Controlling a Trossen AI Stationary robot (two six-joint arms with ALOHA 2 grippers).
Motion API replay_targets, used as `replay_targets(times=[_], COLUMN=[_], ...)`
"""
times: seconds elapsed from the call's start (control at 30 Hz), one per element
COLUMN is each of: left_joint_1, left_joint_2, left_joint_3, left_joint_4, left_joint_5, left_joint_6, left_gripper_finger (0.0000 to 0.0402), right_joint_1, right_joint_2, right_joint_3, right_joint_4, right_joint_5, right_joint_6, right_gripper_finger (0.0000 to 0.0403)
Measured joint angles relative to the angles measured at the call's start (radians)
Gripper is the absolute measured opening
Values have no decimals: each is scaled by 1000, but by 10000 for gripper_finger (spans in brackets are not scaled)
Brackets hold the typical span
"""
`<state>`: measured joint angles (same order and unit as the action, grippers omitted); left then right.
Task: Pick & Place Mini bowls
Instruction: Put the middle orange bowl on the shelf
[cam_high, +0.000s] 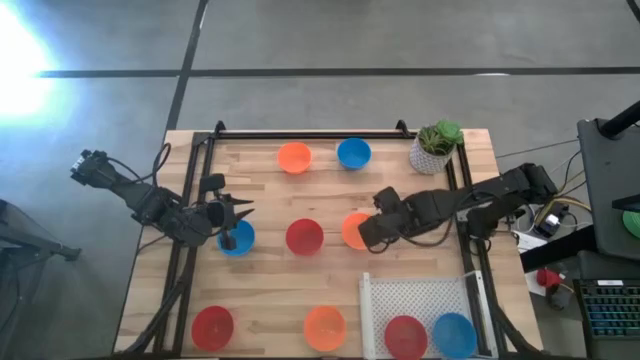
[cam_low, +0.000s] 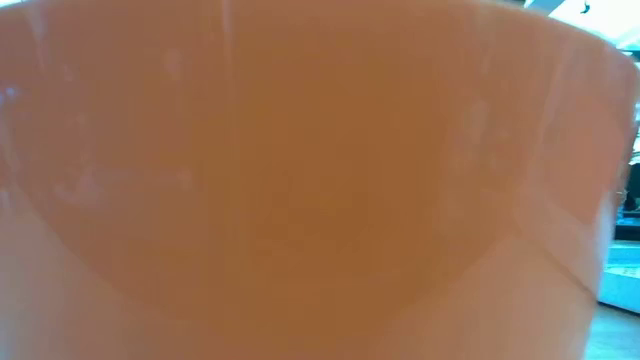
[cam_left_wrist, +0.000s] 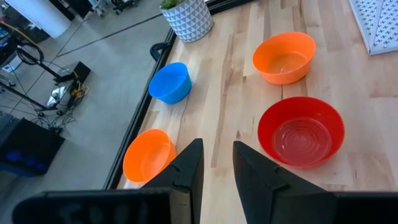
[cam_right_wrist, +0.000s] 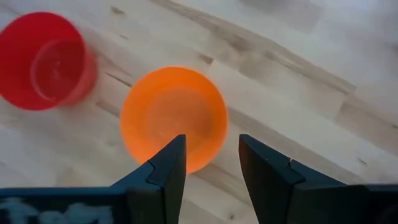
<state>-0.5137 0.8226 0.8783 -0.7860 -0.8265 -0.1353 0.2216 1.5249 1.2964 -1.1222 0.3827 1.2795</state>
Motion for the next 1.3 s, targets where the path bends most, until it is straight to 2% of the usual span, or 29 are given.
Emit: replay_targets(times=[0.17, 0.47, 0.63, 0.83, 1.3], left_joint_1=[0, 0, 0, 0, 1], left_joint_2=[0, 0, 0, 0, 0], left_joint_3=[0, 0, 0, 0, 0], left_joint_4=[0, 0, 0, 0, 0], left_joint_5=[6, 109, 110, 109, 129], left_joint_6=[-22, -20, -43, -34, -16], left_gripper_finger=[85, 85, 85, 85, 85], right_joint_1=[-57, -146, -171, -185, -195], right_joint_2=[0, 0, 0, 0, 1], right_joint_3=[-13, -36, -71, -115, -334], right_joint_4=[-1, 3, 3, 22, 456], right_joint_5=[-22, -29, -156, -174, -186], right_joint_6=[-56, -61, -107, -128, -62], right_gripper_finger=[144, 145, 139, 138, 134])
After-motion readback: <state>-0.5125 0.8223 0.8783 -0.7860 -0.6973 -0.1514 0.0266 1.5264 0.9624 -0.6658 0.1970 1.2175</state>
